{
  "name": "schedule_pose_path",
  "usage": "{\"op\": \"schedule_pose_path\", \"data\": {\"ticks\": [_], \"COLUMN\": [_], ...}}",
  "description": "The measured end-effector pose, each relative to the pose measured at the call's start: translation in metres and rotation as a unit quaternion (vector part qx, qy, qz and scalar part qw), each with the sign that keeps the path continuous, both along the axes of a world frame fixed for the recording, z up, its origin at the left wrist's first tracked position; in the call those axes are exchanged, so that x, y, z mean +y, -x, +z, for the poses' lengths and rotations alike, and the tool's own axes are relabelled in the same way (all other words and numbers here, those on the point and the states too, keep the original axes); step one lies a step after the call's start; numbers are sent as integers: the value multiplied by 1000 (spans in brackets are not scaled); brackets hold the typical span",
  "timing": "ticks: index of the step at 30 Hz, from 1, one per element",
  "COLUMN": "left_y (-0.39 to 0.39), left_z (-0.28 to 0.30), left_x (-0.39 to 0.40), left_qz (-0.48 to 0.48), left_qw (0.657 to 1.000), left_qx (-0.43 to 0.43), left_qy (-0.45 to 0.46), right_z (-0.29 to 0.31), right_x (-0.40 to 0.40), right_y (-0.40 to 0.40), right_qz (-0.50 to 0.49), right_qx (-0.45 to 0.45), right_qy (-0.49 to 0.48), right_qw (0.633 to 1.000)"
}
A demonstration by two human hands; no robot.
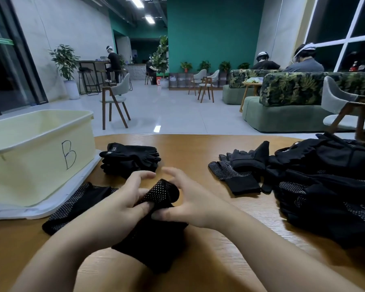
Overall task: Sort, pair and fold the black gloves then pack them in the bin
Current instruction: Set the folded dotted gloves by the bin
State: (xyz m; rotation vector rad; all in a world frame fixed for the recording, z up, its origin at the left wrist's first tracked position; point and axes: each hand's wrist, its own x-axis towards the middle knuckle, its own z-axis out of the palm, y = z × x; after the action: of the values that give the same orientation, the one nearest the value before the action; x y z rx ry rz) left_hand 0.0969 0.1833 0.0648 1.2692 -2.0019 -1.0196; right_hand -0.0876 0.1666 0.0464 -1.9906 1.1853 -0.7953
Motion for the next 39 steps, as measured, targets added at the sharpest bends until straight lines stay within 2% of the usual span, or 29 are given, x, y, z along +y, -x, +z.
{"op": "schedule_pose_path", "data": {"ticks": [4, 8, 12, 18, 25, 30, 35, 37, 39], "left_y": [-15, -32, -45, -60, -83, -95, -111, -119, -129], "left_z": [1, -18, -34, -40, -31, -25, -26, -29, -34], "left_x": [-1, -1, 2, -2, -10, -14, -28, -37, -48], "left_qz": [40, 129, 134, 134, 87, 110, 190, 224, 256], "left_qw": [997, 984, 989, 983, 985, 982, 970, 965, 961], "left_qx": [-34, -42, 39, 114, 143, 144, 133, 115, 58], "left_qy": [49, 116, 53, 51, 34, 61, 76, 78, 92], "right_z": [-3, -8, -13, -8, 5, 6, 6, 5, 3], "right_x": [-7, -12, -12, -20, -40, -51, -62, -70, -78], "right_y": [-21, -33, -46, -60, -81, -99, -130, -144, -157], "right_qz": [29, -2, 7, 44, 81, 69, 25, 5, -19], "right_qx": [-19, 44, 53, 14, -17, -26, -6, -14, -17], "right_qy": [-8, 35, 41, 34, -18, -37, 0, 2, -7], "right_qw": [999, 998, 998, 998, 996, 997, 1000, 1000, 1000]}}
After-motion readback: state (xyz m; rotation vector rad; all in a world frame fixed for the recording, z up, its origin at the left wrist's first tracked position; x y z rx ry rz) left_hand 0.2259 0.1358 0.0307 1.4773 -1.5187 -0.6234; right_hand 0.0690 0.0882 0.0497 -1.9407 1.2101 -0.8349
